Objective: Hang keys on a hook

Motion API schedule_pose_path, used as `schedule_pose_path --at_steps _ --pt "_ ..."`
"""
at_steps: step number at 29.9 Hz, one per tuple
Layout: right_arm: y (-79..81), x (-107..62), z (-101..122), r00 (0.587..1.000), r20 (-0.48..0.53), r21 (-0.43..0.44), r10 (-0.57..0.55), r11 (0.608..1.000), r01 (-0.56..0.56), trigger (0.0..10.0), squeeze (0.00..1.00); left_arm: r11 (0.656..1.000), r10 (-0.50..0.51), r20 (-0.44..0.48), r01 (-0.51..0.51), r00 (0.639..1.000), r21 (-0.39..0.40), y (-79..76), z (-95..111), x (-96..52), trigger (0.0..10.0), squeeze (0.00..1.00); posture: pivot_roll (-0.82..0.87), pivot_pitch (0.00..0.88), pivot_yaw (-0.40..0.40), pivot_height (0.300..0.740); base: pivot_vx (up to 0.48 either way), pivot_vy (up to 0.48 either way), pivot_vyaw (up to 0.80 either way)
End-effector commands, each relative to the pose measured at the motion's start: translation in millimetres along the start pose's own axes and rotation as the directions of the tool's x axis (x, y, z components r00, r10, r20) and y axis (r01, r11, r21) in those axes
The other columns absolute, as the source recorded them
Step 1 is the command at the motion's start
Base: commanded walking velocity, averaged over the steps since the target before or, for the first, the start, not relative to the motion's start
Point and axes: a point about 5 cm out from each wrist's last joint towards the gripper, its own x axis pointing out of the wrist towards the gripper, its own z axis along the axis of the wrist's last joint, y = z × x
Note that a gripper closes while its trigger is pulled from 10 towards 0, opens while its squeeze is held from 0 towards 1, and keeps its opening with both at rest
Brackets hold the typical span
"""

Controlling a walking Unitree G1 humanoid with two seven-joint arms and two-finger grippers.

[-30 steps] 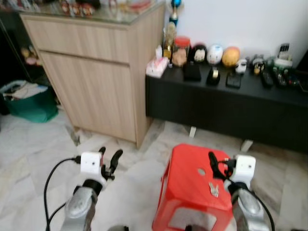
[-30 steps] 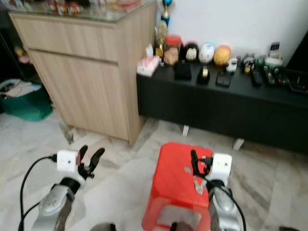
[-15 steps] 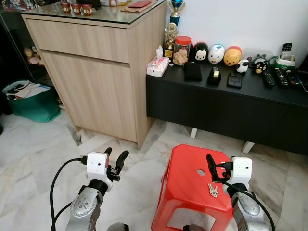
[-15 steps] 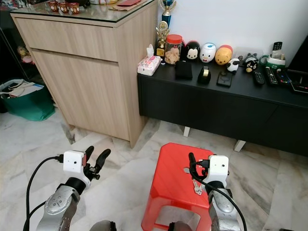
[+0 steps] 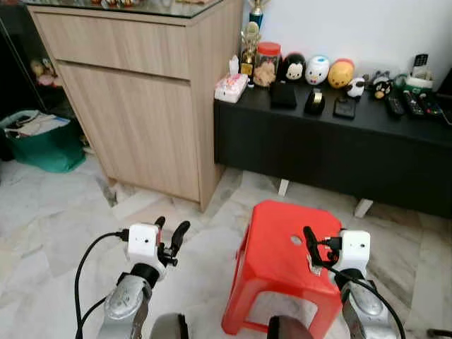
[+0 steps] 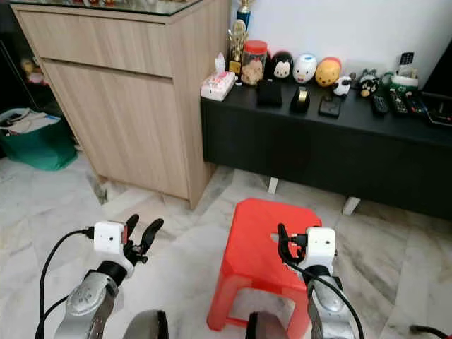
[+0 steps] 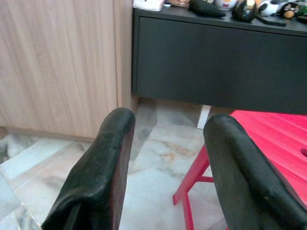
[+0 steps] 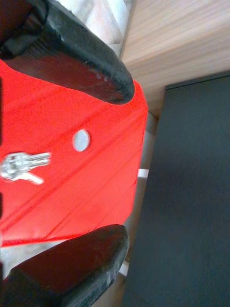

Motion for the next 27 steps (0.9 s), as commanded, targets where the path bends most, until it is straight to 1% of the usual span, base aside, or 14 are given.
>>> schedule_pose_path --at_steps 1,3,13,19,25,27 --pt "-3.6 -0.3 0.0 1.000 -0.005 0.001 -0.013 1.000 0.013 10.0 0.00 1.000 -0.012 0.000 0.012 1.000 -0.004 -2.4 0.8 0.9 10.0 0.00 -0.01 0.000 -0.039 0.587 0.000 0.000 0.00" --pt "-5.0 -0.6 -2.1 1.000 -0.018 0.011 -0.023 1.000 0.023 10.0 0.00 1.000 -0.014 -0.003 0.014 1.000 -0.003 -2.7 0.3 0.9 10.0 0.00 -0.01 0.000 -0.039 0.587 0.000 0.000 0.00" --pt "-4.2 -0.4 -2.9 1.000 -0.021 0.009 -0.016 1.000 0.016 10.0 0.00 1.000 -0.021 -0.002 0.021 1.000 -0.007 -5.0 0.0 2.9 10.0 0.00 -0.01 0.000 -0.036 0.587 0.000 0.000 0.00" --pt "1.7 -0.5 -4.0 0.999 -0.027 0.007 0.025 1.000 -0.025 10.0 0.00 1.000 -0.025 0.001 0.025 1.000 -0.006 -5.0 0.5 4.3 10.0 0.00 -0.01 0.000 -0.035 0.587 0.000 0.000 0.00" --pt "4.6 -2.6 -4.9 0.998 -0.024 -0.010 0.056 0.998 -0.056 10.0 0.00 1.000 -0.024 0.002 0.024 1.000 -0.005 -3.9 1.4 5.2 10.0 0.00 -0.01 0.000 -0.033 0.587 0.000 0.000 0.00" --pt "4.6 -2.8 -5.1 0.998 -0.024 0.000 0.055 0.998 -0.055 10.0 0.00 1.000 -0.025 0.002 0.025 1.000 -0.004 -3.9 1.2 5.3 10.0 0.00 -0.01 0.000 -0.033 0.587 0.000 0.000 0.00"
